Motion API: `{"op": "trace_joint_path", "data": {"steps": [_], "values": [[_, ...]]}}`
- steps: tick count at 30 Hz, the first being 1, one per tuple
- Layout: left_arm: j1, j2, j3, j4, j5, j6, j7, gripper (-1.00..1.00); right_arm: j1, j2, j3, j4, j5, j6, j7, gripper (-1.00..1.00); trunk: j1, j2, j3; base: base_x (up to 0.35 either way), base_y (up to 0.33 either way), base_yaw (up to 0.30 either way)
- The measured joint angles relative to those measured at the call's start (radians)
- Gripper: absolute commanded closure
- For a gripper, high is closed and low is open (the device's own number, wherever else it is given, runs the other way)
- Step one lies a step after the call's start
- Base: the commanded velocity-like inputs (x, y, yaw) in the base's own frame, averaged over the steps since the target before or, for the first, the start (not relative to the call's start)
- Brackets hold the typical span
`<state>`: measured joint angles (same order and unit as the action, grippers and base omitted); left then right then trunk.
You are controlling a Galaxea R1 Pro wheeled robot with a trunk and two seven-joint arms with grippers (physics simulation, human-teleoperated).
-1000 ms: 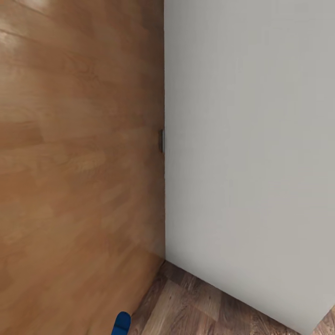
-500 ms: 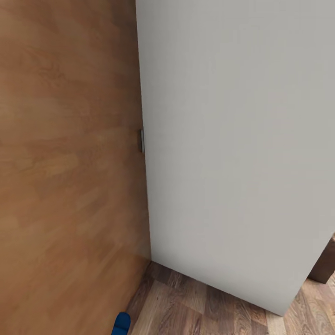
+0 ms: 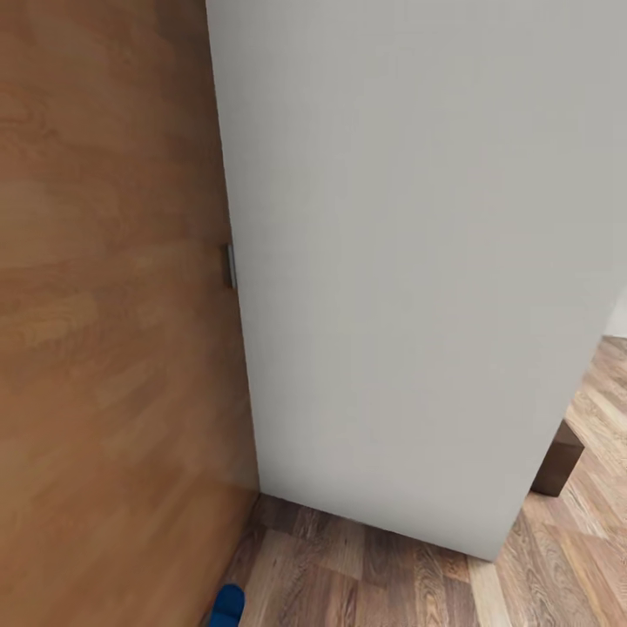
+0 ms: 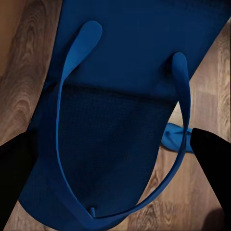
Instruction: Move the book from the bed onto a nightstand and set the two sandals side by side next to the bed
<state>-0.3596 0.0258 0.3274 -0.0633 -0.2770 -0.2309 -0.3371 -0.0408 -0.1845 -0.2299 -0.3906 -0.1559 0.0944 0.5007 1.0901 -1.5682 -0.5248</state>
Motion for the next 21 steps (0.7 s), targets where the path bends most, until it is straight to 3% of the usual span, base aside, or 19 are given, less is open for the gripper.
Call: {"op": "trace_joint_path", "data": {"steps": [12, 21], "values": [[0.0, 0.0, 0.0, 0.0, 0.0, 0.0, 0.0, 1.0, 0.0, 0.0, 0.0, 0.0, 0.0, 0.0, 0.0, -1.0, 0.0, 0.0, 0.0, 0.0, 0.01, -0.258], [0.0, 0.0, 0.0, 0.0, 0.0, 0.0, 0.0, 1.0, 0.0, 0.0, 0.0, 0.0, 0.0, 0.0, 0.0, -1.0, 0.0, 0.0, 0.0, 0.0, 0.171, -0.258]]}}
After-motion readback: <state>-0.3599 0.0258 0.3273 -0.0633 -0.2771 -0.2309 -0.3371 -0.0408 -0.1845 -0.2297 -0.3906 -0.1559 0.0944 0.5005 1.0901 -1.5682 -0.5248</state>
